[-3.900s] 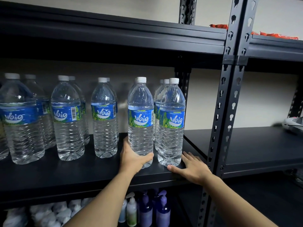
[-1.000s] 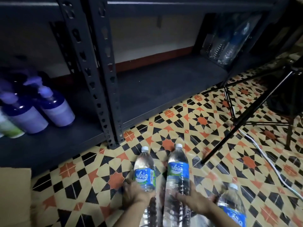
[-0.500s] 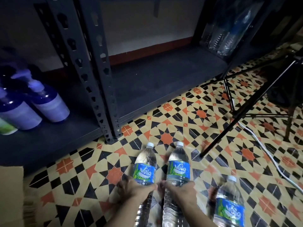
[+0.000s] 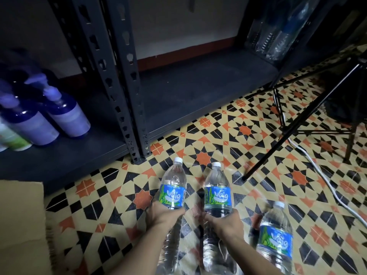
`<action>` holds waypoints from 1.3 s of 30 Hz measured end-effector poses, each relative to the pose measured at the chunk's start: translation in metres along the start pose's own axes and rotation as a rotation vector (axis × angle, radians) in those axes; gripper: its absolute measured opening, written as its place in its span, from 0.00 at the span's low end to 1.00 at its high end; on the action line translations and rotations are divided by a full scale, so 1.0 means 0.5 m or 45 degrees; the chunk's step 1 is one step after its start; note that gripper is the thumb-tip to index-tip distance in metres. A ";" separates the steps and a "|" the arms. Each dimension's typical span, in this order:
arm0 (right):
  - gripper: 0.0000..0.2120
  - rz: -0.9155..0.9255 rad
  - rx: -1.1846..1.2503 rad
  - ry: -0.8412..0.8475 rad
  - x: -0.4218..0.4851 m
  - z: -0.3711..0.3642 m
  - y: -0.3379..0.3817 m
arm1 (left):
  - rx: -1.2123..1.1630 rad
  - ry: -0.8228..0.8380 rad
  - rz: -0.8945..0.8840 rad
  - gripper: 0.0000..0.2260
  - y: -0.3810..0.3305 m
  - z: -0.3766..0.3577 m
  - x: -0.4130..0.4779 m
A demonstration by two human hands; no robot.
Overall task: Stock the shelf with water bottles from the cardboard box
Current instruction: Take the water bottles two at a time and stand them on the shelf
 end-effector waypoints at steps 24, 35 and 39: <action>0.33 1.202 0.555 -0.108 -0.558 0.422 0.523 | -0.815 -0.640 -0.789 0.30 -0.286 0.668 -0.465; 0.36 1.641 0.888 0.290 -1.084 0.397 0.690 | -1.063 -1.241 -0.948 0.29 -0.121 1.149 -0.749; 0.33 1.716 0.931 0.464 -1.226 0.315 0.736 | -1.106 -1.437 -0.932 0.30 -0.027 1.268 -0.776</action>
Point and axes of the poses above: each hand's wrist, its own x-axis towards the middle knuckle, its own z-axis out of the back of the hand, y = z × x, the point moved 8 cm from there along x, towards the middle knuckle, and after that the axes turned 6 degrees about -y, right-handed, at the moved point
